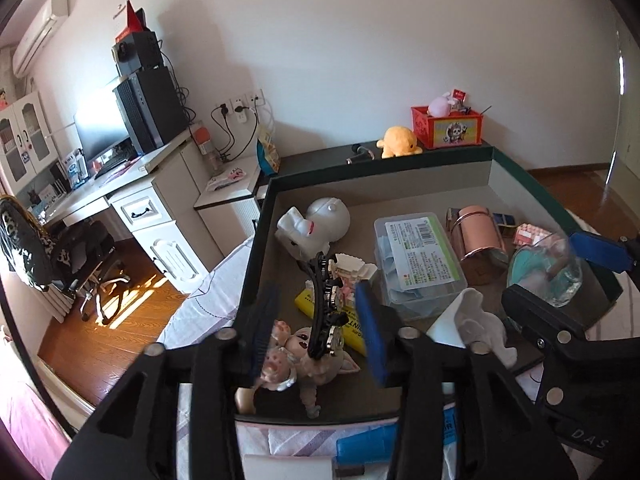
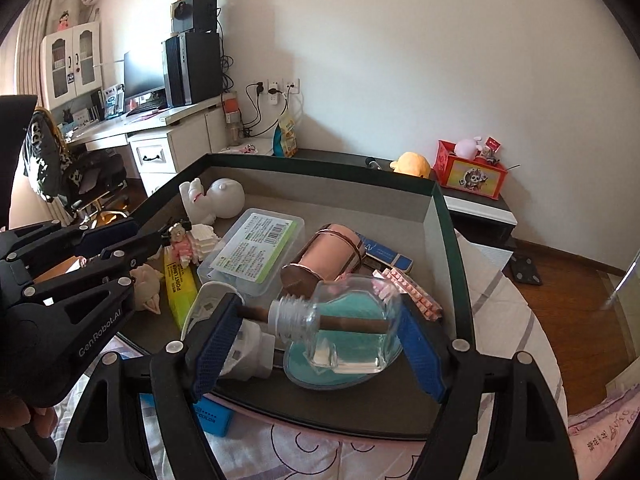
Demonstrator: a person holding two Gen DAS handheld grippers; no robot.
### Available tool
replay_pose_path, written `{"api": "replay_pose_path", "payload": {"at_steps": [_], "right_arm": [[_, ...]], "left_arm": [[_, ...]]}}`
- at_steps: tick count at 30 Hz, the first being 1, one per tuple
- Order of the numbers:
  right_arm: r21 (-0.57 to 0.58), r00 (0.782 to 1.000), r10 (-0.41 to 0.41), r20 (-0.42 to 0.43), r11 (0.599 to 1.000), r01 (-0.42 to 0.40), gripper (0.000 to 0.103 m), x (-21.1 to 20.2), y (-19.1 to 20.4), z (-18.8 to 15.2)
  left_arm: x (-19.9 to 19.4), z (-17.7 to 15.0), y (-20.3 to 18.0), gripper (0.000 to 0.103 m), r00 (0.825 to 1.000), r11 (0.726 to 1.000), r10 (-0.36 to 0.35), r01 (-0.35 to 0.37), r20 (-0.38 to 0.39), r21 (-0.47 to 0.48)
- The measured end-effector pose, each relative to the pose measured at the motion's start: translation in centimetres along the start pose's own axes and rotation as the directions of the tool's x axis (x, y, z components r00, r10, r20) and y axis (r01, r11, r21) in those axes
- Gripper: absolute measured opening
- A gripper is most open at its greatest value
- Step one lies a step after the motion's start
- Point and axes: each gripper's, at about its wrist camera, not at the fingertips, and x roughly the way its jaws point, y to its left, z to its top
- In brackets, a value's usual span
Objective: Organize rigid objects
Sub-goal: 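Open both grippers to drop the hair clip and glass bottle into the pink box, then withdraw both open grippers from the box back toward the bed items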
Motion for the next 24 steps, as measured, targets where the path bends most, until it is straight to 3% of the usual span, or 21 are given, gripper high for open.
{"api": "replay_pose_path", "payload": {"at_steps": [2,3,9,13,16,24], "right_arm": [[0.008,1.000,0.013,0.021,1.000,-0.013,0.082,-1.4,0.0,0.0],[0.009,1.000,0.008,0.030,1.000,-0.008,0.082,-2.2,0.1,0.1],[0.038,0.994,0.008,0.106,0.999,-0.012,0.087,-8.6,1.2,-0.7],[0.064,0.985,0.015,0.174,0.998,-0.026,0.088,-14.1,2.2,-2.2],[0.075,0.976,-0.002,0.219,0.997,-0.015,0.103,-17.9,2.9,-3.1],[0.075,0.947,-0.025,0.320,0.997,0.001,0.103,-27.0,5.2,-6.0]], "left_arm": [[-2.3,-0.2,0.5,0.084,0.998,1.000,0.031,-0.030,0.054,-0.007],[-3.5,-0.3,0.8,0.088,0.996,0.999,0.038,-0.037,0.080,-0.012],[-10.8,-2.1,3.6,0.103,0.988,0.995,0.030,-0.015,0.152,-0.100],[-15.8,-4.2,4.4,0.103,0.981,0.994,0.021,0.000,0.194,-0.109],[-19.3,-5.5,4.6,0.103,0.974,0.994,0.024,0.000,0.223,-0.111],[-26.8,-8.9,5.4,0.103,0.959,0.987,0.021,0.026,0.283,-0.161]]}}
